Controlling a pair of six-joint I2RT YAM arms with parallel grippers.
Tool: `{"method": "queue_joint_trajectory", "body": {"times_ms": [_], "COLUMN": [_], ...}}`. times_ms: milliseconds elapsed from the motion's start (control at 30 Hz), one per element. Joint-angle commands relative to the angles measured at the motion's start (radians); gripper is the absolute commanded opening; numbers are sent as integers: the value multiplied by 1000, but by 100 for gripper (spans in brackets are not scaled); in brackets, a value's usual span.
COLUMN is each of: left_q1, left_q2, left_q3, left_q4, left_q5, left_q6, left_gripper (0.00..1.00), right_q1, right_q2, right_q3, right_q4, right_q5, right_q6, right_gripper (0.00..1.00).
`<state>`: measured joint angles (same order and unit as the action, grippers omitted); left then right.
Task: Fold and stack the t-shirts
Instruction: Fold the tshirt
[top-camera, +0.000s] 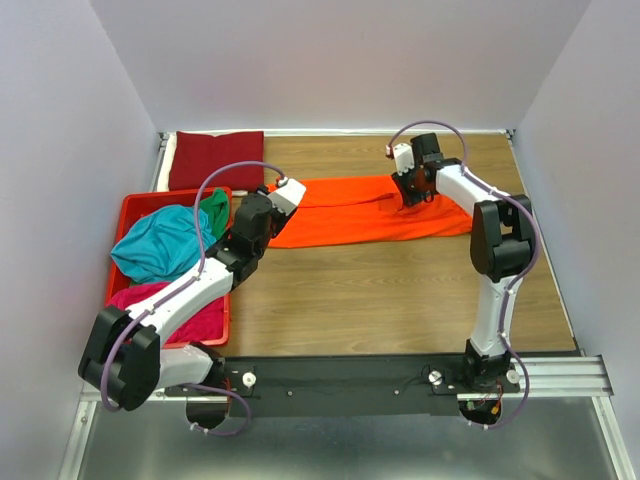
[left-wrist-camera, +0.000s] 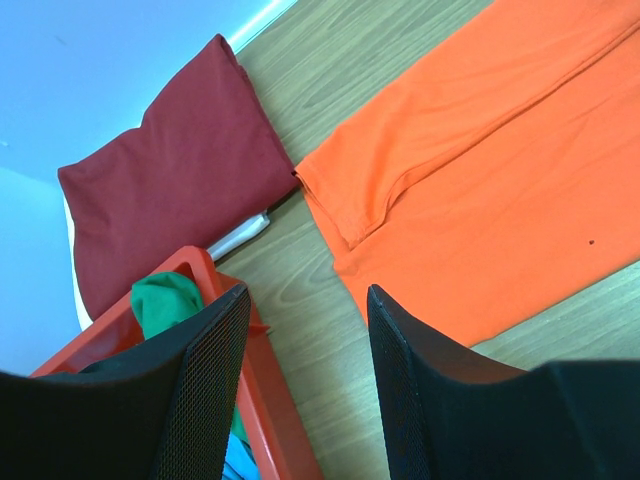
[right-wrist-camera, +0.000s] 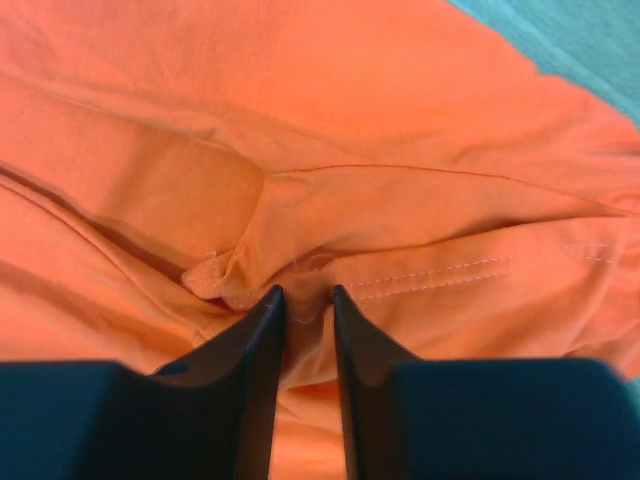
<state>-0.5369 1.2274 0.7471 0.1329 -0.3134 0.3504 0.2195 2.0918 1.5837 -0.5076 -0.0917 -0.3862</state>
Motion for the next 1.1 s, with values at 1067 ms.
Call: {"method": "queue_joint_trajectory", "body": {"times_ms": [1067], "left_q1": [2], "left_q2": [29], "left_q3": [15], "left_q4": [17], "left_q5": [19], "left_q6": [5], "left_gripper": [59], "right_q1": [55], "right_q2": [111], "right_q3": [249], "right_q4": [-11], "right_q5": [-79], "right_q6": [75], "right_gripper": [17]}}
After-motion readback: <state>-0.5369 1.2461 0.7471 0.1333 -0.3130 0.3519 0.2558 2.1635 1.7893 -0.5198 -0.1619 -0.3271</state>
